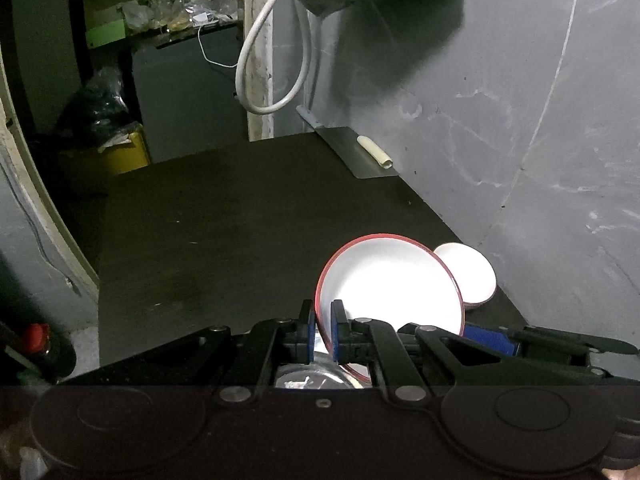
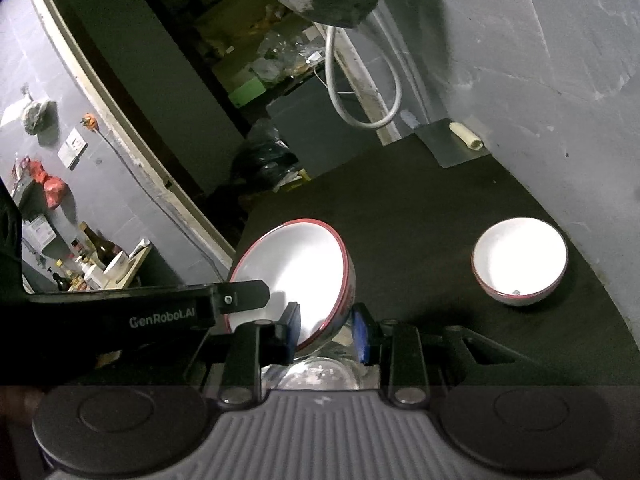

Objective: Organize plates and bowls
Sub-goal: 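Lift the white bowl with both tools and carry it toward the steel bowl, then lower the white bowl into the steel bowl with both tools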

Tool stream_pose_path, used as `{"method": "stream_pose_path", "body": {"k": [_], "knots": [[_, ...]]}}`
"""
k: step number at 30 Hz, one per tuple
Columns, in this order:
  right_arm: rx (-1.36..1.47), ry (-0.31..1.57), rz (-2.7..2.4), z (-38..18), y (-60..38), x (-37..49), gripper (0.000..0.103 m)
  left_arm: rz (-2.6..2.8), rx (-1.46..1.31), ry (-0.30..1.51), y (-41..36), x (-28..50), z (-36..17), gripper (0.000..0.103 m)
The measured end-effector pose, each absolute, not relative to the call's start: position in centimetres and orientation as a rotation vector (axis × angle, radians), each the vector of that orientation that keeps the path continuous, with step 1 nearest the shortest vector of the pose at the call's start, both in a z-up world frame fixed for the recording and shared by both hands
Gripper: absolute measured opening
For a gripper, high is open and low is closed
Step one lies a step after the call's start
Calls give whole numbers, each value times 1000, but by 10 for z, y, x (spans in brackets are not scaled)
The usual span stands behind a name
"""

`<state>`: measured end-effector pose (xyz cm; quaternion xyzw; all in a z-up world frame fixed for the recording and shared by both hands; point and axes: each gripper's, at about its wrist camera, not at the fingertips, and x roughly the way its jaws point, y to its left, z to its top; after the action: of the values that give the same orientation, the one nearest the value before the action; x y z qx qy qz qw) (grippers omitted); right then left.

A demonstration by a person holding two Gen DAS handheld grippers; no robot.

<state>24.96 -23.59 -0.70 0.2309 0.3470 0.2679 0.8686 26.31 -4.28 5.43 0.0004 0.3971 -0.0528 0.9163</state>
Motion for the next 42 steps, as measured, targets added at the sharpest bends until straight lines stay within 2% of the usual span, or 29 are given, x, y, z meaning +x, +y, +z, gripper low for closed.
{"method": "stream_pose_path", "body": {"k": [22, 42], "knots": [[408, 694, 498, 24, -158, 157, 32, -206, -43, 773, 40, 183, 59, 7], [241, 807, 534, 23, -110, 86, 32, -201, -161, 799, 83, 102, 29, 7]]}}
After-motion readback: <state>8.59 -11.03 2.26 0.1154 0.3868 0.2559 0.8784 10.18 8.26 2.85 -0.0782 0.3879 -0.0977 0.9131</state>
